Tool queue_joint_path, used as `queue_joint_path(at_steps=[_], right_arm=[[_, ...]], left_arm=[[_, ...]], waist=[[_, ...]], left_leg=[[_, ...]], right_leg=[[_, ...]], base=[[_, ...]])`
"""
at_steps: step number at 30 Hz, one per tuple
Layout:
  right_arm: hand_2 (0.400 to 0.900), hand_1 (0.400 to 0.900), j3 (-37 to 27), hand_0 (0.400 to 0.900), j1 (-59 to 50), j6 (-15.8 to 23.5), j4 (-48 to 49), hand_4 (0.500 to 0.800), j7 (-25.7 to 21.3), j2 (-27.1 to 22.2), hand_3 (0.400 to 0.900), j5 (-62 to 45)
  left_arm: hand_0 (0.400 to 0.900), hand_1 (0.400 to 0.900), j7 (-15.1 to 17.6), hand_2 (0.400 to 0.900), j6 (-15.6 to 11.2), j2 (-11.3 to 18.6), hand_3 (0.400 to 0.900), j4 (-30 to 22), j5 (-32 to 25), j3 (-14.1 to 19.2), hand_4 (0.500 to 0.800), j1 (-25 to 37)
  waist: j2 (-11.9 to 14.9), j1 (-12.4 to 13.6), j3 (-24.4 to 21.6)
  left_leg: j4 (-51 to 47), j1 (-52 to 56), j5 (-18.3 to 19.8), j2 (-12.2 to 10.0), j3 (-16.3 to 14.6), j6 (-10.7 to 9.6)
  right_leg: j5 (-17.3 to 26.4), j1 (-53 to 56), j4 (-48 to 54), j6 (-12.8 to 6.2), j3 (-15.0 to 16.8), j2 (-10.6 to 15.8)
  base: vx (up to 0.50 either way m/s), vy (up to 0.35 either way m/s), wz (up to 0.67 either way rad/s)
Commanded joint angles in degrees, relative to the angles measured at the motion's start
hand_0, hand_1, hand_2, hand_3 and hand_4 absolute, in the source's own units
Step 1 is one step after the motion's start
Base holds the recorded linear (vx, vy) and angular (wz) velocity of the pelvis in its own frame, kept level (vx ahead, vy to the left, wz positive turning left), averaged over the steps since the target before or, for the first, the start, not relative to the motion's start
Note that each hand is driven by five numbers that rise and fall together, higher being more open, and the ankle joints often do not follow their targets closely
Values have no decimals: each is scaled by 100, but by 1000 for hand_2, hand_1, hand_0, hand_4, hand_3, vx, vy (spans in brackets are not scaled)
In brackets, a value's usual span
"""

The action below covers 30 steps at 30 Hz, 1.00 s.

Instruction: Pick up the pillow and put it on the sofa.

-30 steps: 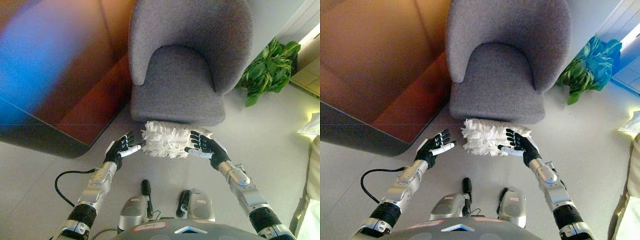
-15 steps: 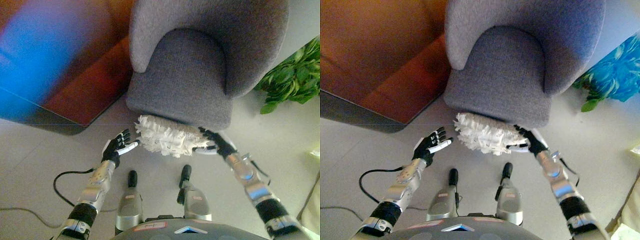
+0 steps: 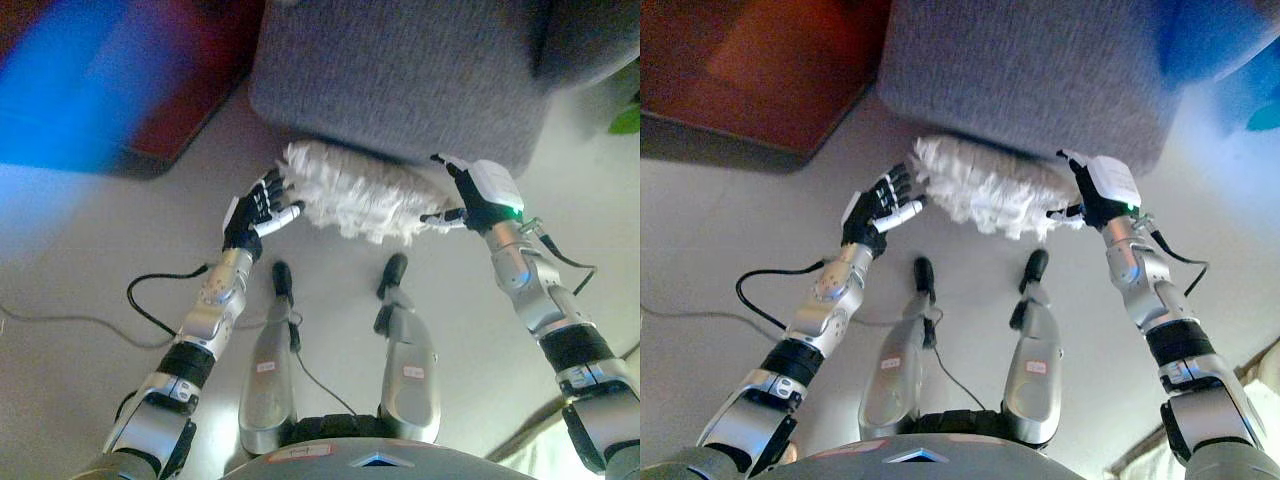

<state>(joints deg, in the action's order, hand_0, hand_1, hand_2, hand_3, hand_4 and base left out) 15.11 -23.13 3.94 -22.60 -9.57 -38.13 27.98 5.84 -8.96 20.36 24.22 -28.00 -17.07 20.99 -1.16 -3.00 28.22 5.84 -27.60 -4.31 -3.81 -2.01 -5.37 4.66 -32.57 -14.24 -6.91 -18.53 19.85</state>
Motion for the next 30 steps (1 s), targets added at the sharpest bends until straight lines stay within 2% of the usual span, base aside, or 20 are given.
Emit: queue_joint_path(at_steps=[1,7,12,17,19,20,21,22,30], right_arm=[[900,900,-99,900,-395,152,340,800,-498,-261,900,28],[900,900,-141,900,-771,122,301,800,-678,-269,900,-71],[900,900,-196,900,-1301,46,181,800,-929,-313,900,-126],[900,900,-30,900,-2196,-259,-185,800,-1178,-459,900,97],[900,900,58,900,-2395,-298,-325,800,-1155,-458,900,87],[900,900,173,900,-2550,-399,-395,800,-1046,-451,900,88],[900,900,223,900,-2668,-450,-398,800,-992,-409,900,54],[900,900,242,900,-2817,-500,-313,800,-845,-334,900,-109],[900,900,284,900,-3263,-635,45,800,-442,-88,900,-730]], left_arm=[[900,900,99,900,-544,28,900,-700,-224,16,800,38],[900,900,177,900,-594,3,900,-773,-260,-26,800,345],[900,900,273,900,-660,78,900,-1054,-304,-22,800,581],[900,900,414,900,-729,266,900,-1446,-335,-37,800,758],[900,900,418,900,-717,294,900,-1470,-324,-39,800,781],[900,900,423,900,-691,341,900,-1497,-321,-60,800,791],[900,900,431,900,-644,366,900,-1537,-304,-45,800,796],[900,900,493,900,-587,385,900,-1574,-273,-18,800,767],[900,900,573,900,-381,414,900,-1566,-374,117,800,588]], waist=[[-24,13,-140],[-103,-49,-71],[-158,-42,17],[-183,59,120],[-174,67,126],[-168,123,140],[-124,89,156],[-57,137,153],[229,186,153]], left_leg=[[1220,-305,941,-218,-18,-88],[2072,-1454,1180,-141,-2,-39],[2643,-2329,1312,-74,3,-7],[3196,-3194,1430,-41,101,7],[3330,-3364,1462,-31,102,13],[3432,-3387,1640,-72,137,-9],[3549,-3618,1519,-16,133,26],[3697,-3717,1697,-48,199,-11],[3933,-4133,1693,-30,331,-47]], right_leg=[[710,-874,-670,-698,545,591],[626,-1711,-1144,-708,738,731],[556,-2436,-1492,-695,882,764],[461,-3212,-1879,-671,1014,746],[432,-3354,-1974,-661,1027,753],[248,-3401,-2126,-711,1039,711],[392,-3568,-2120,-647,1047,735],[191,-3662,-2297,-688,1073,699],[135,-4079,-2472,-631,1101,661]], base=[[-149,34,16],[-102,51,6],[-60,55,2],[-30,44,0],[33,26,-3],[0,0,0],[88,-13,-6],[0,0,0],[12,3,-2]])
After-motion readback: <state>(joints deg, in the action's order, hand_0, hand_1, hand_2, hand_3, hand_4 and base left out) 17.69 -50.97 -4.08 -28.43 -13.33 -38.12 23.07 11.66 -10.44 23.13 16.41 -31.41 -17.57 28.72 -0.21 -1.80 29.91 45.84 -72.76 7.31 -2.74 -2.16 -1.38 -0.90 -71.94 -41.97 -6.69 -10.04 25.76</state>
